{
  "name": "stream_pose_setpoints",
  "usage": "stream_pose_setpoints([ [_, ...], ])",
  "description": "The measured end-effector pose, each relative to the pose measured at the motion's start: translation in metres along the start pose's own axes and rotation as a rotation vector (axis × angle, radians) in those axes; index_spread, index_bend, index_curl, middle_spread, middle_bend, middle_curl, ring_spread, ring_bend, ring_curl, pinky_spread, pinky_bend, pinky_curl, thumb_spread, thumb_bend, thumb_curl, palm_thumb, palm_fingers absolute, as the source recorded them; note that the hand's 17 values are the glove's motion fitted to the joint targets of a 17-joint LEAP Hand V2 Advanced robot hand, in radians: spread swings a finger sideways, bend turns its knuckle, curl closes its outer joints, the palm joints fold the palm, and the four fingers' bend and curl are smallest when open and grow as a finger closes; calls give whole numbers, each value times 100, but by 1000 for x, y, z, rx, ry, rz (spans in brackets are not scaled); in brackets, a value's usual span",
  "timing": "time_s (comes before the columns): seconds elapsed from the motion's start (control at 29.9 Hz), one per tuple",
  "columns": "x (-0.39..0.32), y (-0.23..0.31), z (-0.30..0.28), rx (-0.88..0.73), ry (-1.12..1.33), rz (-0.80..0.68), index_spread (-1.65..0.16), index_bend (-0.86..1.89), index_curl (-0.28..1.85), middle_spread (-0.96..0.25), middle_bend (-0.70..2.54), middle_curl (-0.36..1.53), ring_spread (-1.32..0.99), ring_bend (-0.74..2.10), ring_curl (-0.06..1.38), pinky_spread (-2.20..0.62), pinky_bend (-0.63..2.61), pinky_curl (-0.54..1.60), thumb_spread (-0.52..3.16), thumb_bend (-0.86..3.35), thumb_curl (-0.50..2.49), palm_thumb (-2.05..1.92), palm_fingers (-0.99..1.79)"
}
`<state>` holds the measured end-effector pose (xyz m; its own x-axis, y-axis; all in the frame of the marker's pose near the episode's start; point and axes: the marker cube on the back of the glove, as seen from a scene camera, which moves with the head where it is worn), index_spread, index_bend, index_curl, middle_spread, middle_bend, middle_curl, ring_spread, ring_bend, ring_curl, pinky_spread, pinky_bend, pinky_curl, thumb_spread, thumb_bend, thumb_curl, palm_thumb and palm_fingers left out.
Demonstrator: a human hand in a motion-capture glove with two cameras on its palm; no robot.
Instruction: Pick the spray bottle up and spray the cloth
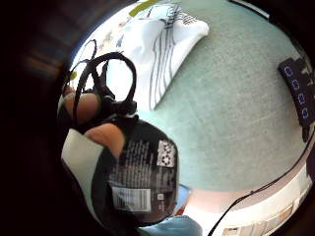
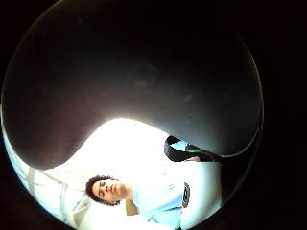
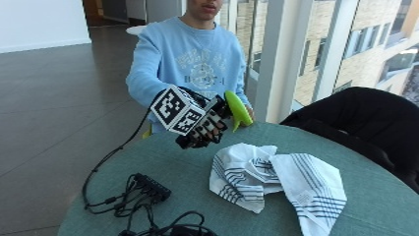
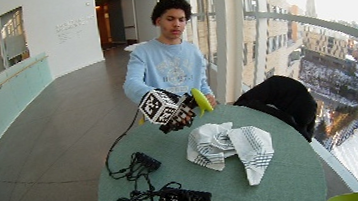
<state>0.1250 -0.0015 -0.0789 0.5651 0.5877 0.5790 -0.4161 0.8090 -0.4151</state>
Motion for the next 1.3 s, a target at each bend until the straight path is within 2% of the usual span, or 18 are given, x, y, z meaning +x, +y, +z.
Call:
stream_pose_setpoints([
  [1.0,-8,-1,7,-17,27,2,-18,16,44,-8,37,47,-2,47,39,20,19,35,93,-2,57,86,117],
  [1.3,-34,-4,16,26,-24,-122,-18,16,44,-8,37,47,-2,47,39,20,19,35,94,-2,57,86,117],
])
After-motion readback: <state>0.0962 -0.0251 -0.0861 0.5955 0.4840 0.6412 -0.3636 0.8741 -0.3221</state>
